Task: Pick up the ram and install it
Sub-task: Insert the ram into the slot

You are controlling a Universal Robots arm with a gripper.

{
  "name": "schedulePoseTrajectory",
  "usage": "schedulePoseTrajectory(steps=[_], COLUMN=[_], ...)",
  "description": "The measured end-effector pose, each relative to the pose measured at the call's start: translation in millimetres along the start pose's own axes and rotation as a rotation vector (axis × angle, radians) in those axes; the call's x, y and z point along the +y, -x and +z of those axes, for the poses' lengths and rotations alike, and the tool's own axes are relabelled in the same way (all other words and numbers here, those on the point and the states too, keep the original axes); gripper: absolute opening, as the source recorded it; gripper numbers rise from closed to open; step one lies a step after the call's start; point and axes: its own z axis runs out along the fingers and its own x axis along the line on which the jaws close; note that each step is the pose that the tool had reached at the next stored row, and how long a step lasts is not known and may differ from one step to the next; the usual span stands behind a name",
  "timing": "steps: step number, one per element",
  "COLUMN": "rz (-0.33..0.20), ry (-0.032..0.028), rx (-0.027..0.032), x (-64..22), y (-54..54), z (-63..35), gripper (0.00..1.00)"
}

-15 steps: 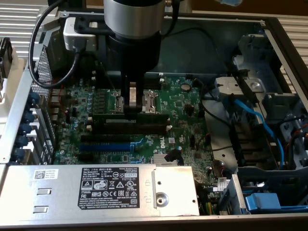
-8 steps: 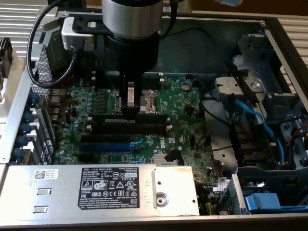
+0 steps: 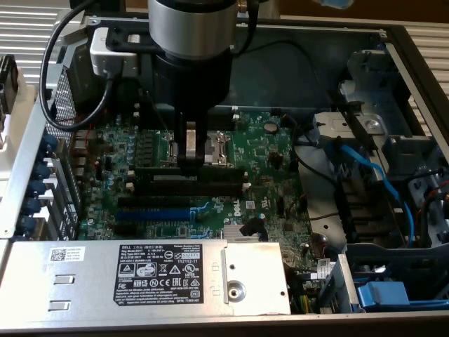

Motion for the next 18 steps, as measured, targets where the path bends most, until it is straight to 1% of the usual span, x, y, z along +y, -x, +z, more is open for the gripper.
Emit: schedulePoseTrajectory(steps=[3,18], rz=[0.000,-0.008], ry=[-0.0006,-0.0012], rx=[-0.0001,-0.0001], x=[1.1,1.2], y=[0.0,0.6], z=[0.4,0.7], gripper=[0.12,0.12])
